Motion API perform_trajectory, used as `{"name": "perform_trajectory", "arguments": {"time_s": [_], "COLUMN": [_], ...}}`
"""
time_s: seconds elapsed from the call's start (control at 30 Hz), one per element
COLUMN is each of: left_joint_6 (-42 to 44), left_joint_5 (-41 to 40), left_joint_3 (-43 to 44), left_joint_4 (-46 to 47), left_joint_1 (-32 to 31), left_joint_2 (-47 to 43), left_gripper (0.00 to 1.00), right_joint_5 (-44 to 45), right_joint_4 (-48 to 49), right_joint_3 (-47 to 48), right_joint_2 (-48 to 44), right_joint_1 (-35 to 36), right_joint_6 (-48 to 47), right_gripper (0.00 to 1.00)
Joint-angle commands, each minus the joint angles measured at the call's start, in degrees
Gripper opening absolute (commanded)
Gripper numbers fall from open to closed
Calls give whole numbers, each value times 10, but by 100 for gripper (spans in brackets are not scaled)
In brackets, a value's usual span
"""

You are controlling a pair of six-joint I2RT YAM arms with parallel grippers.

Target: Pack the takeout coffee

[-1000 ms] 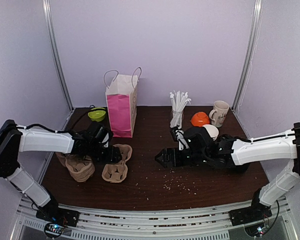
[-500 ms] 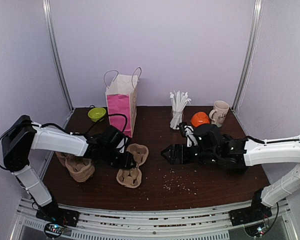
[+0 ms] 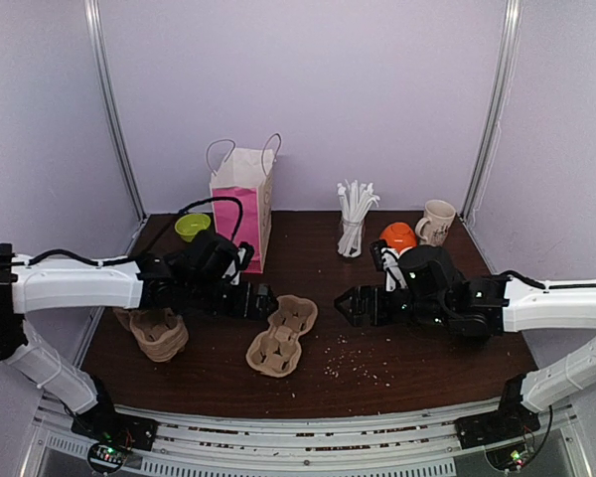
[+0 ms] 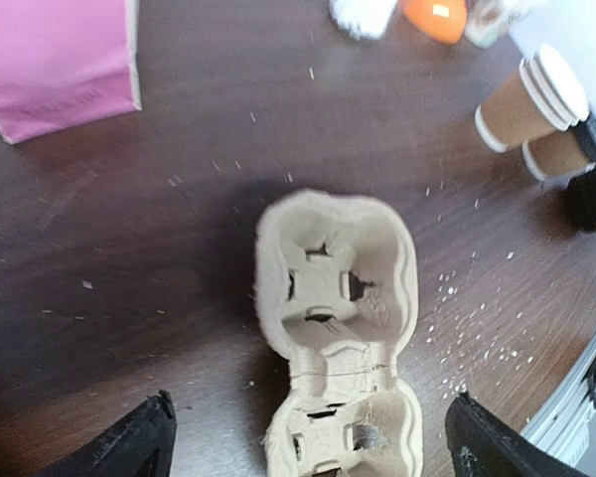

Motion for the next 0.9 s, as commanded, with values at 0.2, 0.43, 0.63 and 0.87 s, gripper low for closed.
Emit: {"name": "perform_trajectory", "arguments": {"time_s": [0.2, 0.43, 0.63, 0.87], "left_joint_6": [-44, -62, -66, -51], "left_joint_5": [-51, -94, -117, -120], "left_joint_3": [-119, -182, -208, -207], "left_joint_4": [-22, -34, -49, -73], "left_joint_1": [73, 146, 210, 283], "left_joint_2": [-45, -115, -161, -187], "left_gripper": [91, 91, 91, 92], "right_joint_5": [8, 6, 3, 8], "right_joint_4": [-1, -4, 3, 3], "right_joint_3": [7, 11, 1, -8], "right_joint_2": [6, 6, 5, -5], "right_joint_1": [3, 3, 3, 3], "right_joint_6": [-9, -13, -10, -11], "right_gripper": [100, 100, 100, 100]}}
